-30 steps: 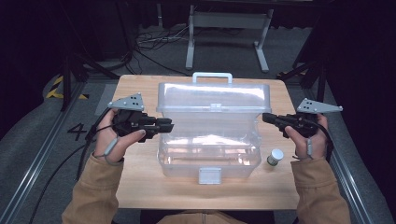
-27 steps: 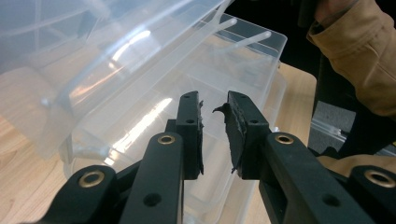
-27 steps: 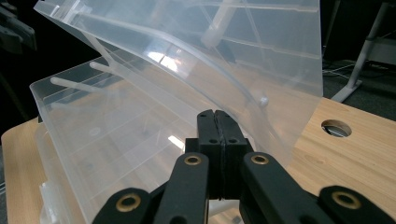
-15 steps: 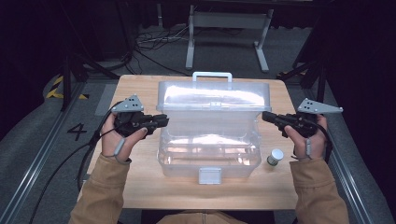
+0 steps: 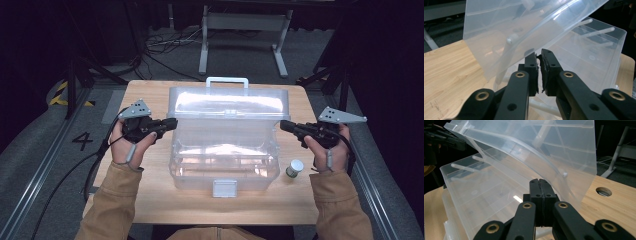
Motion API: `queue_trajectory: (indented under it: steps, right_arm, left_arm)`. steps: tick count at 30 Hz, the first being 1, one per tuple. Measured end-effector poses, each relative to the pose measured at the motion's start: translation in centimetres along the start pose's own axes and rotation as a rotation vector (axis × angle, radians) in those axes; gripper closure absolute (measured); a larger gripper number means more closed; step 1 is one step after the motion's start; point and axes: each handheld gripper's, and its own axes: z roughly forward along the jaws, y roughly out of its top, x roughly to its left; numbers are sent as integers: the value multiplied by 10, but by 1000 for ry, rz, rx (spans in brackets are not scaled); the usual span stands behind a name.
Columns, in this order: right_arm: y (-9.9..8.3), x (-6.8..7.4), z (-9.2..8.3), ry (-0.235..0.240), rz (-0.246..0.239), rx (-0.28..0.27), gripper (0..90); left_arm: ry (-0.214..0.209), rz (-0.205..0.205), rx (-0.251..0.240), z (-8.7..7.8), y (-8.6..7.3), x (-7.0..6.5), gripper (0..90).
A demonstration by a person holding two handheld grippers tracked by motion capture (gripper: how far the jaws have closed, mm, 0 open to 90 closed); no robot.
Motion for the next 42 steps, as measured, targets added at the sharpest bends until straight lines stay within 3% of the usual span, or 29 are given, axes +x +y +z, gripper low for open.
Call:
queue_trajectory:
  steps: [10, 14, 19, 25, 34, 42]
  right_arm:
    - [2, 5, -14, -68, -36, 54, 888]
    - [2, 6, -20, -107, -46, 47, 819]
    - [0, 7, -16, -150, -45, 27, 598]
    - [1, 12, -7, -202, -65, 27, 532]
    - [2, 10, 7, -253, -69, 4, 516]
    - [4, 9, 18, -255, -68, -14, 523]
  left_arm:
    - [3, 2, -6, 0, 1, 4, 897]
    - [1, 1, -9, 0, 3, 6, 897]
    - [-2, 1, -10, 1, 3, 6, 897]
    - [-8, 3, -7, 1, 4, 7, 896]
    - [-8, 7, -7, 1, 5, 7, 895]
    - [-9, 14, -6, 1, 5, 7, 896]
